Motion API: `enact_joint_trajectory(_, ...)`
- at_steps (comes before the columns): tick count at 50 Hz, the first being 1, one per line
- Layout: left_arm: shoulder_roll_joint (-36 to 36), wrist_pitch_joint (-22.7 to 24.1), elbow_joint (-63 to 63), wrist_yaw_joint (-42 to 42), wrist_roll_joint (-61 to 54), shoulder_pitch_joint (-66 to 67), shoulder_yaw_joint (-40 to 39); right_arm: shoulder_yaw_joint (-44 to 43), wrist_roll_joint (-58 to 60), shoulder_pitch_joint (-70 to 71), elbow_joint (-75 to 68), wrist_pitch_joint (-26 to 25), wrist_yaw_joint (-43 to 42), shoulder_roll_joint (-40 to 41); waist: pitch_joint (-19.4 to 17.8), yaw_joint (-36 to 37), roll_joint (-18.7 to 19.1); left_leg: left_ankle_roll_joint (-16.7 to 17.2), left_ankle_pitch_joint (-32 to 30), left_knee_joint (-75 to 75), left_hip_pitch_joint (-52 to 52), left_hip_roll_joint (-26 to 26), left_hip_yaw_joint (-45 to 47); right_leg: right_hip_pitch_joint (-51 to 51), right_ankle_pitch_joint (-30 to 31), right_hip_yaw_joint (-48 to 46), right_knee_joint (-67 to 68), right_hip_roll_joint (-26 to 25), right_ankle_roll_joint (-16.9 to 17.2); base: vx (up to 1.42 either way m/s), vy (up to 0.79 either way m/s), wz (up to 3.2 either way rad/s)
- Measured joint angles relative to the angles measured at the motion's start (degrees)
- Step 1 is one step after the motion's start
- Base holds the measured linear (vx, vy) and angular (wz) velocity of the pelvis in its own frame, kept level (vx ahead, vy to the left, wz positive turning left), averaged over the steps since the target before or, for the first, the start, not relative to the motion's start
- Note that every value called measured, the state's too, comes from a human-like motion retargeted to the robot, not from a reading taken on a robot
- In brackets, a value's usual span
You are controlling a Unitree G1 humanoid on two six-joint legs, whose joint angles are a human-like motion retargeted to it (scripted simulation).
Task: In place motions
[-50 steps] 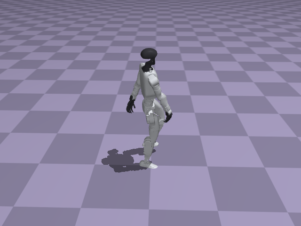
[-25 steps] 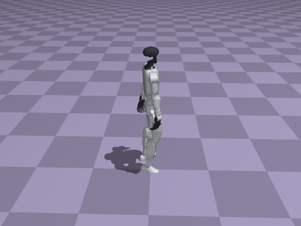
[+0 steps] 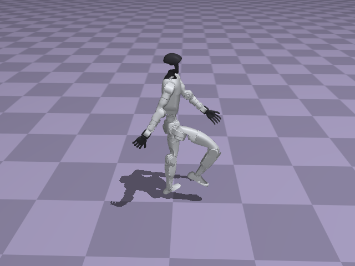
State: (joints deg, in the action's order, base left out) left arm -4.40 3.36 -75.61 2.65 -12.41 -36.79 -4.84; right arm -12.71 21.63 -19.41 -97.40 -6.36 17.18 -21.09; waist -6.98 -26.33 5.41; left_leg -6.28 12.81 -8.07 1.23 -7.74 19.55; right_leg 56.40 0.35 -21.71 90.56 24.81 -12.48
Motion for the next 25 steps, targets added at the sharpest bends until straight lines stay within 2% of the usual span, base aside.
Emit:
enact_joint_trajectory(3, -0.4, -0.1, 0.0, -0.1, 0.6, 1.2, 0.4, -0.5, -1.1, 0.8, 0.0, 0.0, 0.4, 0.2, 0.7, 1.0, -0.5, 0.0, 0.0, 0.0, 0.4, 0.2, 0.7, -2.8, 0.9, 0.3, -4.2, -1.2, 1.1, 0.03, -0.05, -0.41)
enact_joint_trajectory(8, -0.3, -0.8, -1.1, -1.2, 1.9, 7.7, 1.6, -1.0, -0.1, 3.4, 3.0, 1.2, 2.1, 2.5, 3.9, 4.6, -0.9, 0.8, -0.3, 2.0, 1.4, 1.0, 4.6, -13.1, 2.9, -1.2, -14.3, -3.0, 3.1, 0.07, -0.03, -0.61)
enact_joint_trajectory(17, 0.8, -2.4, -6.5, -4.0, 4.3, 21.3, 4.5, 2.7, -2.2, 9.3, 11.2, 3.8, 4.4, 7.1, 8.7, 12.0, -0.3, 3.2, -0.6, 4.4, 2.1, 1.0, 9.4, -37.0, 10.1, 0.9, -47.7, -16.0, 8.9, 0.04, -0.04, -0.45)
enact_joint_trajectory(20, 1.2, -2.8, -8.5, -4.5, 5.4, 24.4, 4.5, 4.9, 0.1, 10.7, 13.1, 4.2, 5.2, 7.5, 10.0, 13.9, -1.0, 3.6, -0.4, 4.6, 1.9, 2.2, 10.2, -44.5, 12.4, 1.9, -60.7, -18.1, 10.4, 0.02, -0.1, -0.13)
enact_joint_trajectory(22, 1.3, -3.0, -9.6, -4.5, 6.0, 25.8, 4.1, 6.0, 1.9, 11.5, 13.8, 4.4, 5.0, 7.8, 10.9, 15.4, -2.2, 3.6, -0.1, 4.5, 1.6, 3.6, 10.4, -48.9, 7.7, 2.3, -69.3, -18.8, 13.8, 0.0, -0.11, -0.19)
enact_joint_trajectory(25, 1.1, -3.0, -10.6, -4.2, 7.0, 27.8, 2.9, 7.2, 2.8, 12.4, 13.4, 4.4, 3.9, 8.3, 12.4, 17.8, -4.0, 3.8, 0.3, 4.9, 1.2, 5.9, 10.2, -52.2, 2.2, 1.4, -78.1, -19.0, 15.4, 0.02, -0.16, -0.32)
